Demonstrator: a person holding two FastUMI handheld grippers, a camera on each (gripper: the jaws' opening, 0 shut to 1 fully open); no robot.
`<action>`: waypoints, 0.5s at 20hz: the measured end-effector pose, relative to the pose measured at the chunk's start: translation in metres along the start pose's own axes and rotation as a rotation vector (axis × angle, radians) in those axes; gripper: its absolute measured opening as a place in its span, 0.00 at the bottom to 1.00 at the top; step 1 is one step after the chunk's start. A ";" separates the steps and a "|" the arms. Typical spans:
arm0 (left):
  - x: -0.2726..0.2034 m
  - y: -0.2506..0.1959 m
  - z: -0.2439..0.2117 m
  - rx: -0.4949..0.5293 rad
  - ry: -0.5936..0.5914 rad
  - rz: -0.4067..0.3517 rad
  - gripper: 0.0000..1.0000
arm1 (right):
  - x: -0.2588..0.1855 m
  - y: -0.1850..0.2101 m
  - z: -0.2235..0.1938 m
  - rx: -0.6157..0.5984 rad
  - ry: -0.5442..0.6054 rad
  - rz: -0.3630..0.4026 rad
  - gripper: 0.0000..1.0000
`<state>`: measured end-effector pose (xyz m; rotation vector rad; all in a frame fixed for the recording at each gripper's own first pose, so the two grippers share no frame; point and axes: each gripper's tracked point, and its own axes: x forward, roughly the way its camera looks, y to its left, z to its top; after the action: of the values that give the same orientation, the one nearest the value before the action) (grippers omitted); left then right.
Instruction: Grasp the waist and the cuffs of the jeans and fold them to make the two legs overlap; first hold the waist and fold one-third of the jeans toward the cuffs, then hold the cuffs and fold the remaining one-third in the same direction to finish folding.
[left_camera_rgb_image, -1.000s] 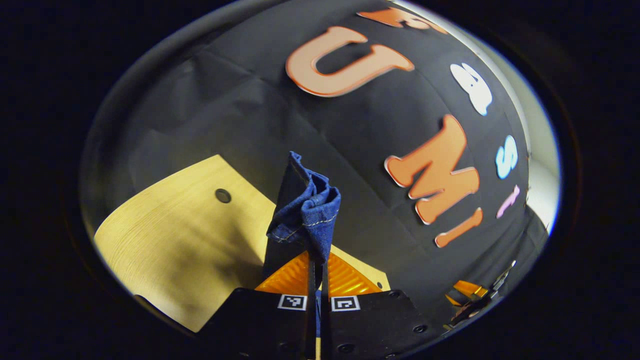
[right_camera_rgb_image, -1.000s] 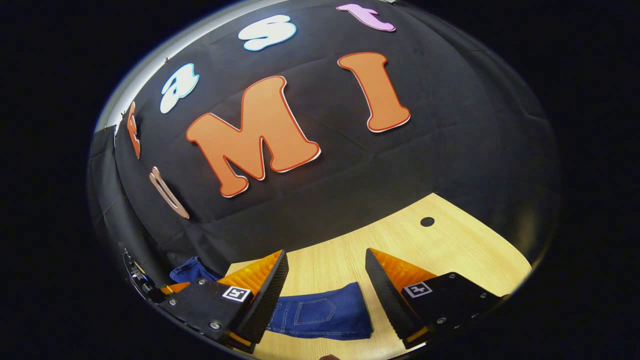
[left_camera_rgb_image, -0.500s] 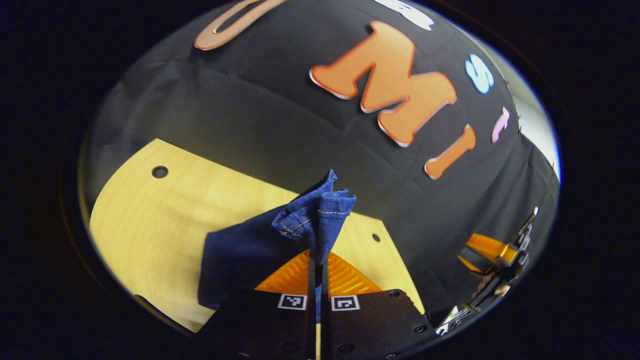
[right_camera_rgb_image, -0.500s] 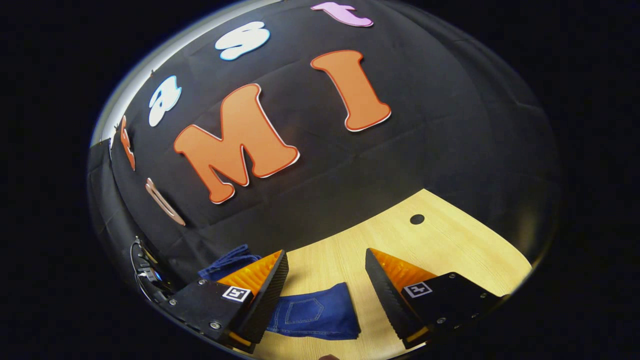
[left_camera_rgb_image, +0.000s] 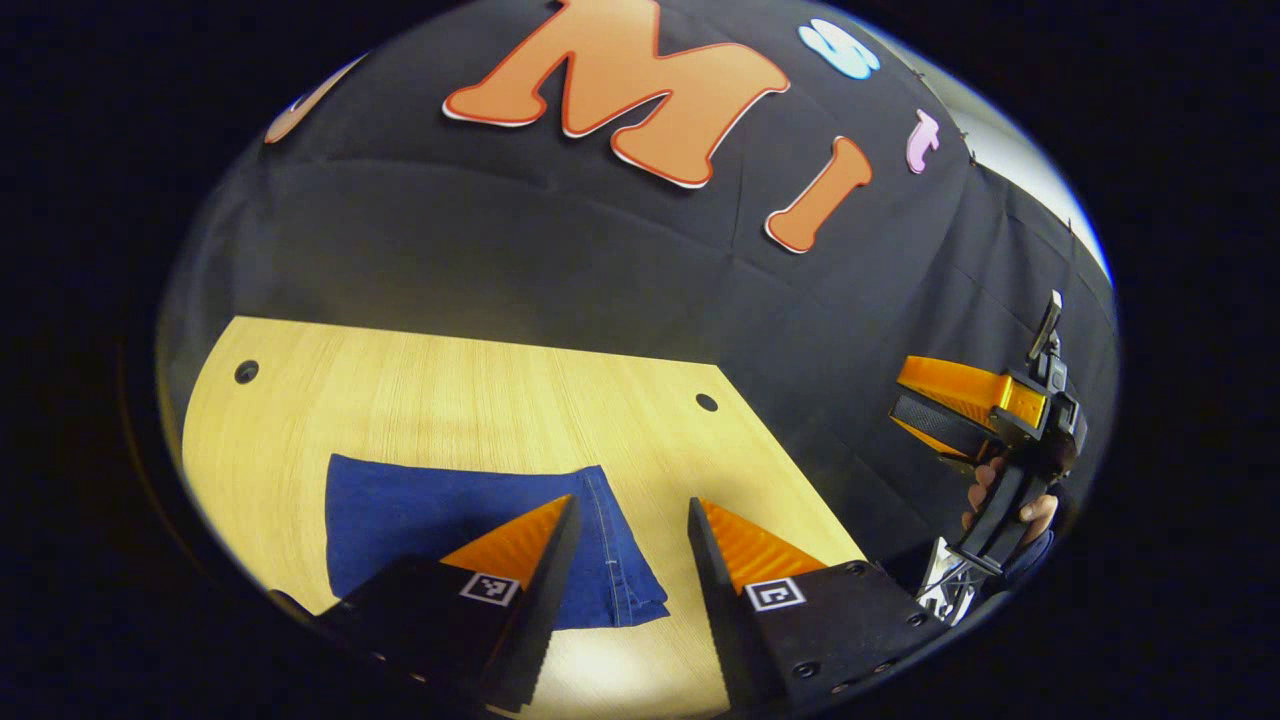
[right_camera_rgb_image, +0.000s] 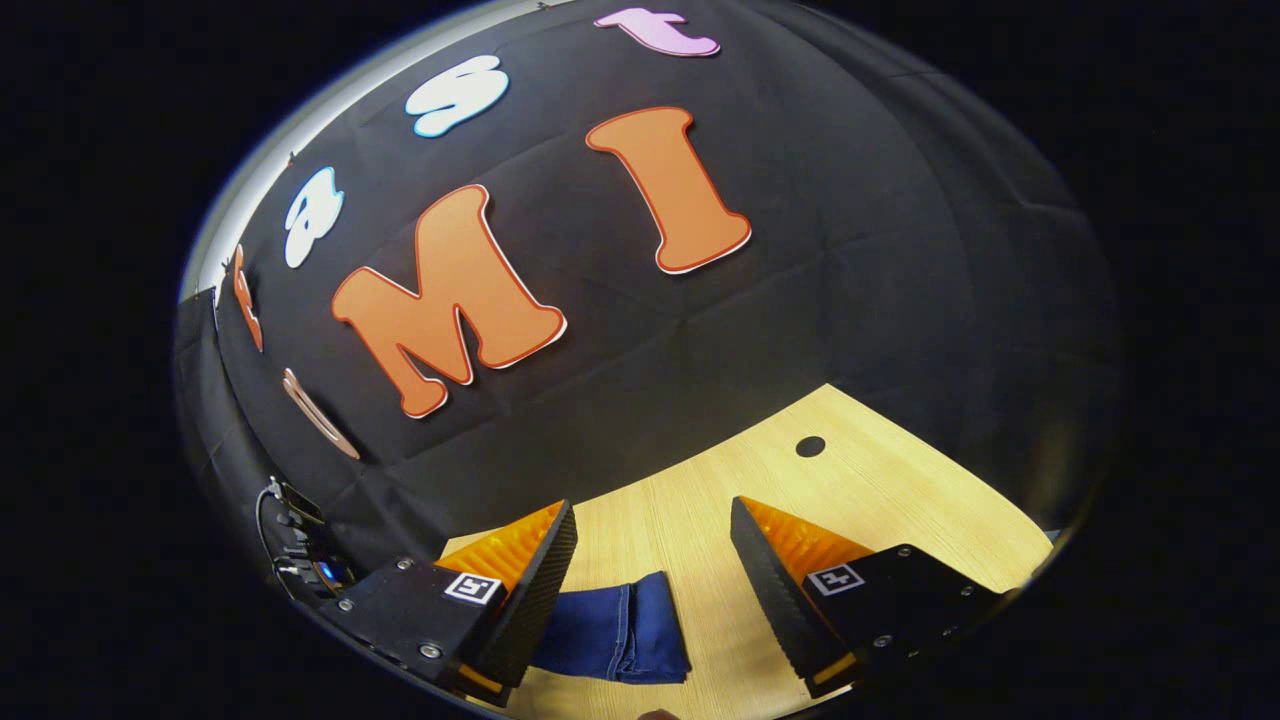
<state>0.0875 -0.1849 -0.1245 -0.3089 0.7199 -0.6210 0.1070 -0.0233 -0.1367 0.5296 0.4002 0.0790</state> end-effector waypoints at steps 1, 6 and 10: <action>-0.005 -0.002 0.003 0.012 -0.015 0.006 0.72 | 0.000 0.003 0.001 -0.006 -0.004 0.007 0.95; -0.042 0.010 0.053 0.151 -0.186 0.129 0.95 | 0.002 0.028 0.011 -0.120 -0.077 0.015 0.95; -0.079 0.018 0.100 0.215 -0.343 0.230 0.98 | -0.001 0.063 0.015 -0.208 -0.124 0.057 0.96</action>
<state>0.1181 -0.1164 -0.0203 -0.1255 0.3482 -0.4078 0.1138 0.0235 -0.0926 0.3385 0.2526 0.1402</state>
